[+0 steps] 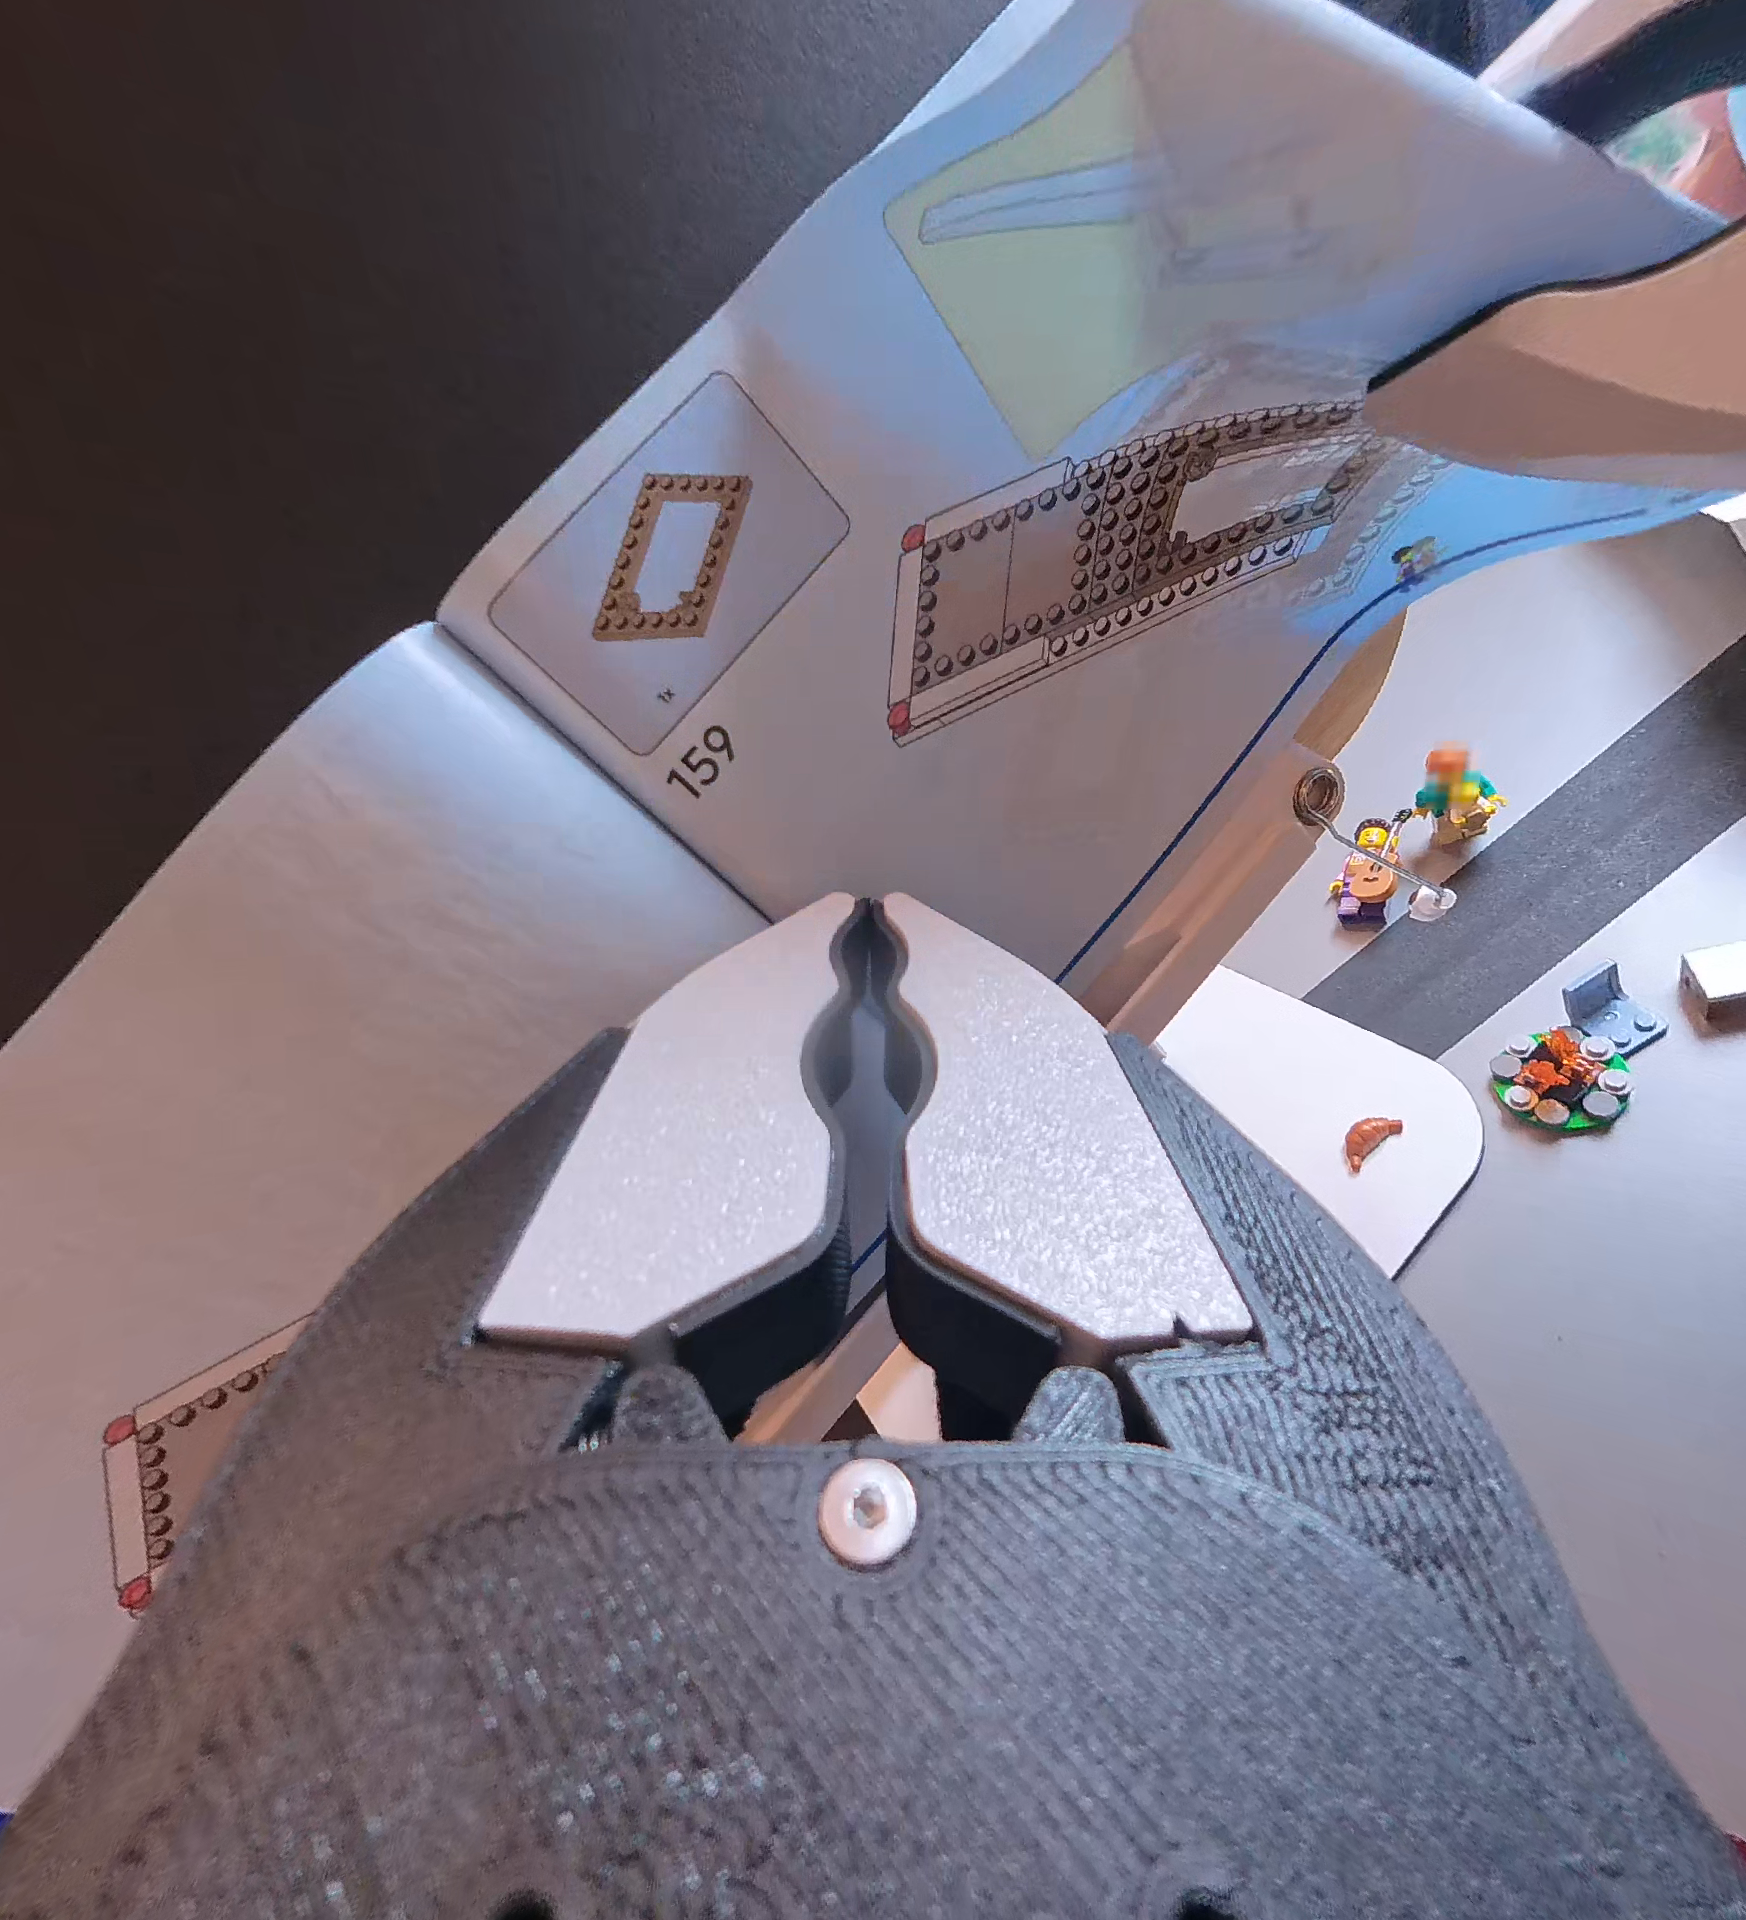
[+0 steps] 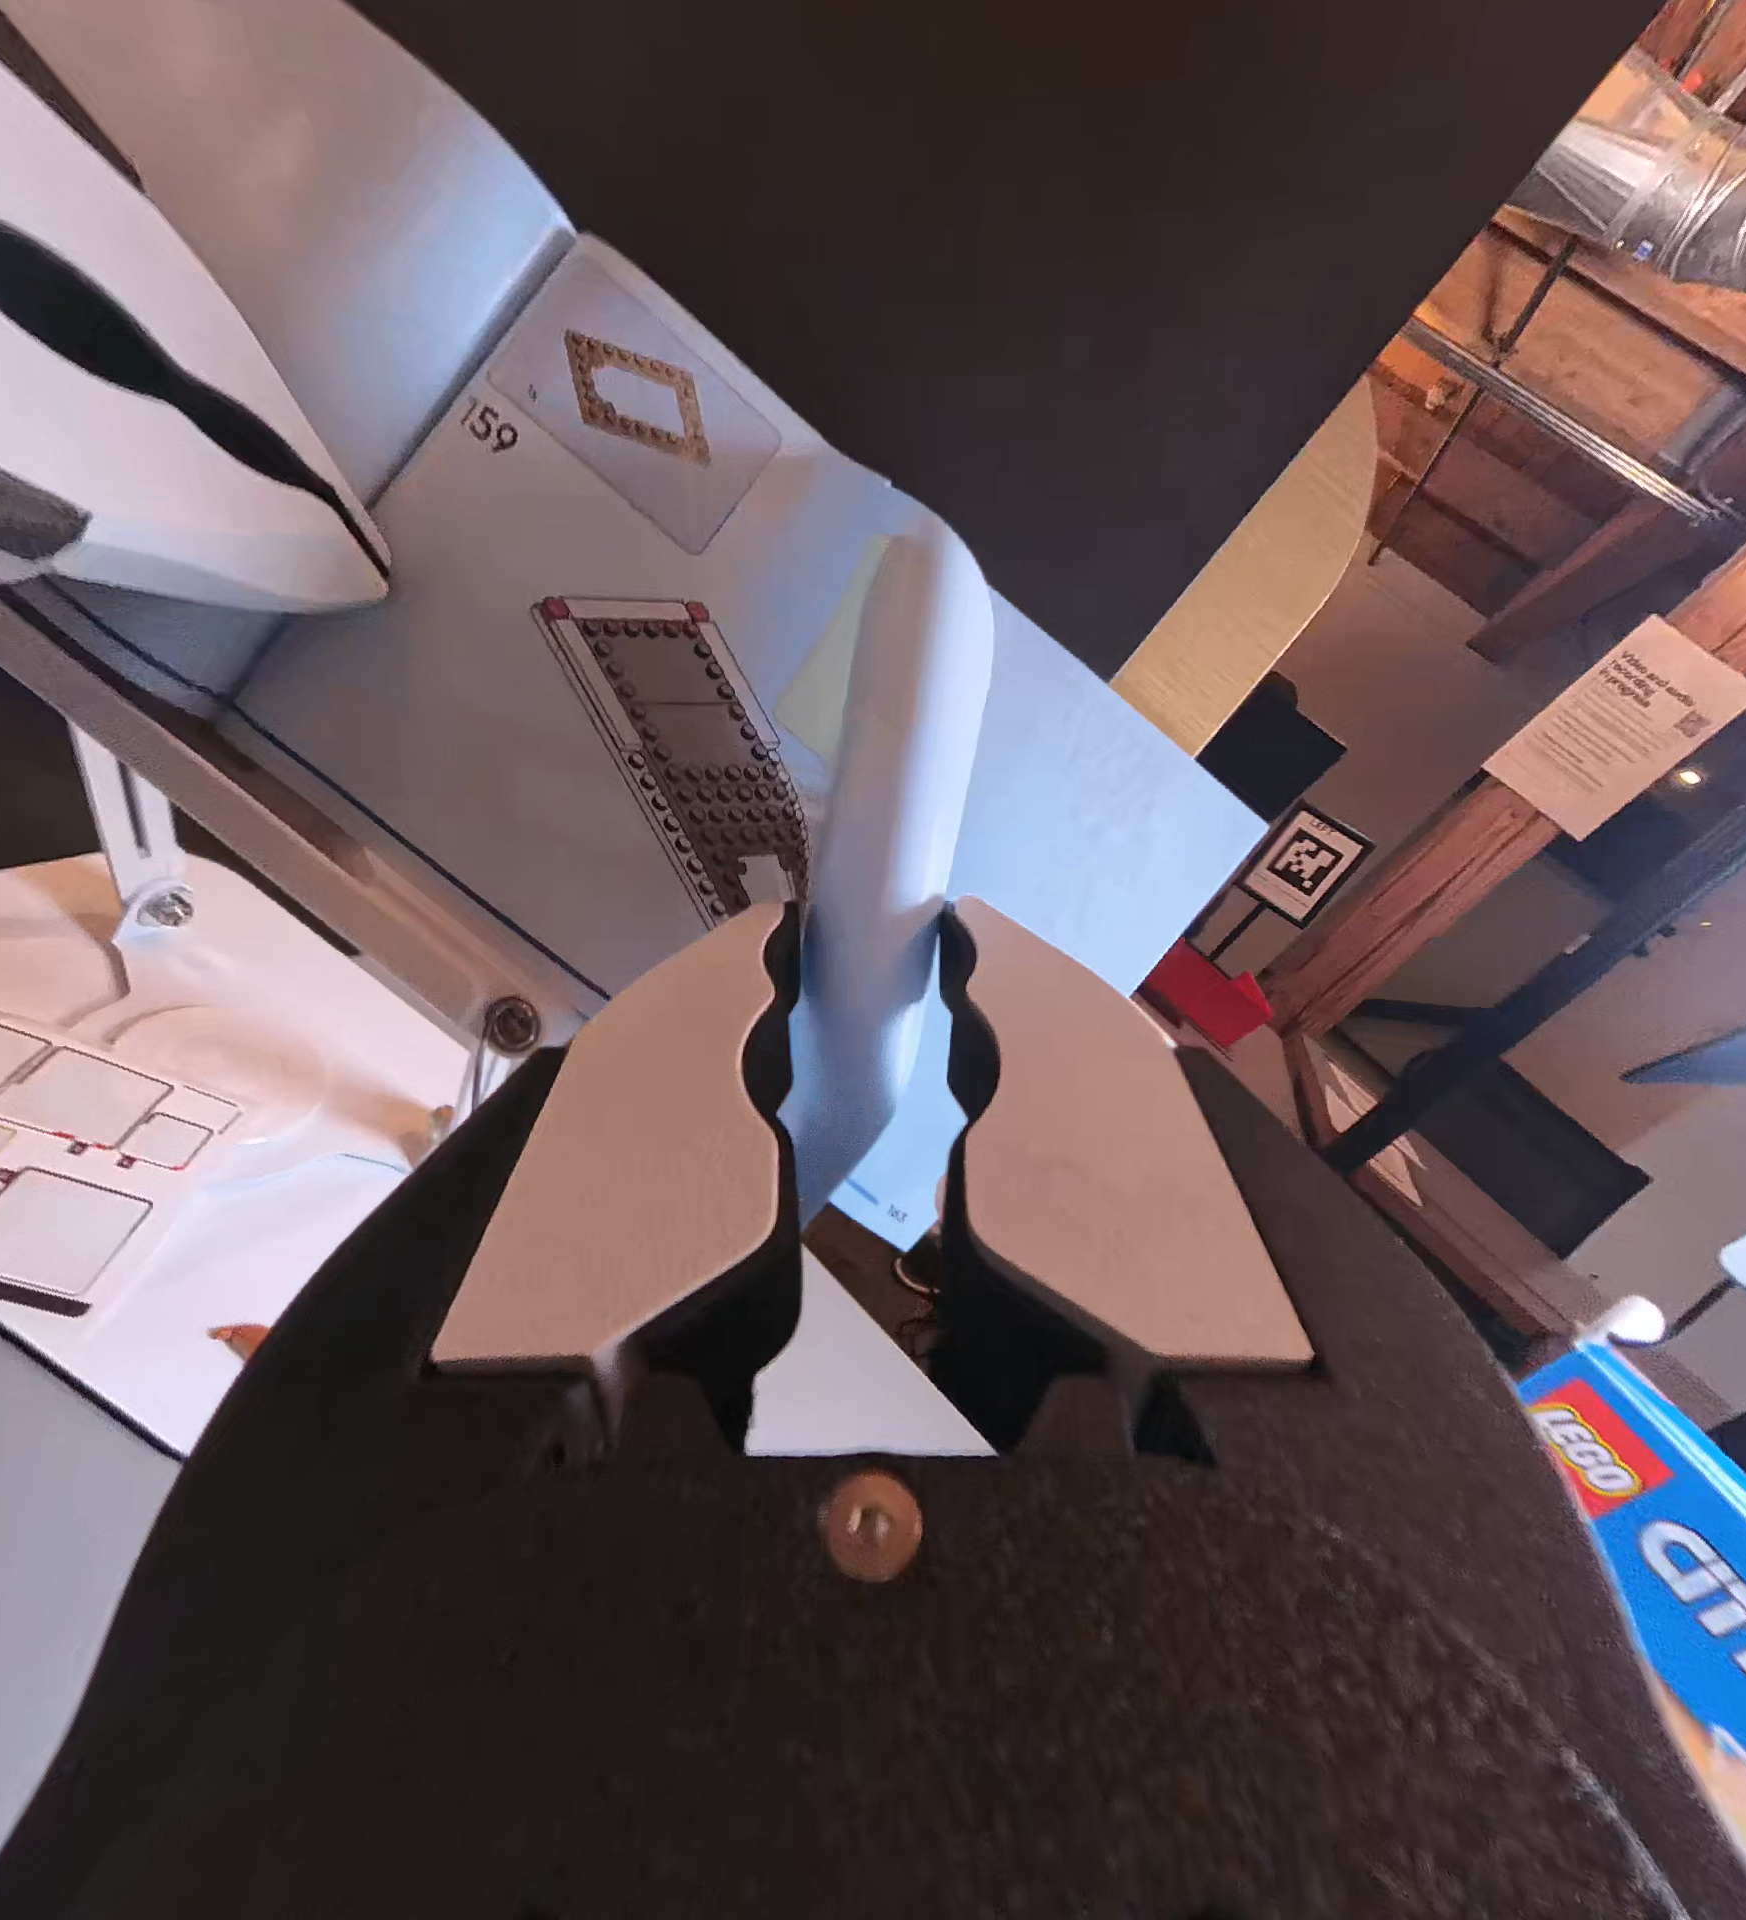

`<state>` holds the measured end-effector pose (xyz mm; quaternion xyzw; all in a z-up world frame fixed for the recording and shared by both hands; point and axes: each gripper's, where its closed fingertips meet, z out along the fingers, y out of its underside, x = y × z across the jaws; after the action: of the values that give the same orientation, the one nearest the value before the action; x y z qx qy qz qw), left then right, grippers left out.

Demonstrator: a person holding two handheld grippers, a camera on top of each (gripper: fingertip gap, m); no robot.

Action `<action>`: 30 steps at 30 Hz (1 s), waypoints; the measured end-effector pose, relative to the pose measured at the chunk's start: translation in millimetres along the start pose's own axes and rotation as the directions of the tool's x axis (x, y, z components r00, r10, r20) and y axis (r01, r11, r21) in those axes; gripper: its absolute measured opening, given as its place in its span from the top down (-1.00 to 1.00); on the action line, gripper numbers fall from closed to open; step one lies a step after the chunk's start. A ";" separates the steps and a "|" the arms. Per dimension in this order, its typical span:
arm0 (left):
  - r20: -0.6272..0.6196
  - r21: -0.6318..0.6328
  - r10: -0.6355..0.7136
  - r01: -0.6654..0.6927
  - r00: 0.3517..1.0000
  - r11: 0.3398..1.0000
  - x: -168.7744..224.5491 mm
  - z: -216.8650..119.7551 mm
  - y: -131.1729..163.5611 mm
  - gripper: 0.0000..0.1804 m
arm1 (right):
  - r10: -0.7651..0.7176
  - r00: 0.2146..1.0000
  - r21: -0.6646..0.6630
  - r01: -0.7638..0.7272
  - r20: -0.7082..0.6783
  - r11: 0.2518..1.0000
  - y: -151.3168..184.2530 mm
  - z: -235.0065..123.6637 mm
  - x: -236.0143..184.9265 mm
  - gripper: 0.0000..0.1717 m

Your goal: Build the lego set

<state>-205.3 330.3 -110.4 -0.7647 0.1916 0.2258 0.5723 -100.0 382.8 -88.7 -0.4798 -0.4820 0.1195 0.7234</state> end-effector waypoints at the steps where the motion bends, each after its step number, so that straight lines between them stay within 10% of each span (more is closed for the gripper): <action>1: -0.001 0.000 0.000 0.000 1.000 1.000 0.1 -0.1 0.0 1.00 | 0.032 0.999 0.012 -0.033 0.014 0.999 -3.2 0.2 0.0 0.65; 7: -0.011 0.005 0.001 -0.001 1.000 1.000 0.2 -0.4 0.0 1.00 | 0.246 0.964 -0.041 -0.243 0.104 0.969 16.4 -4.1 -3.6 0.59; 30: -0.025 0.005 -0.009 0.009 1.000 1.000 0.5 -1.1 -0.3 1.00 | 0.324 0.935 -0.035 -0.322 0.145 0.946 24.0 -19.4 -1.7 0.77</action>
<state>-204.6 329.3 -110.2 -0.7668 0.1959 0.2132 0.5729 -78.1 382.7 -110.5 -0.5459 -0.4499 0.2695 0.6534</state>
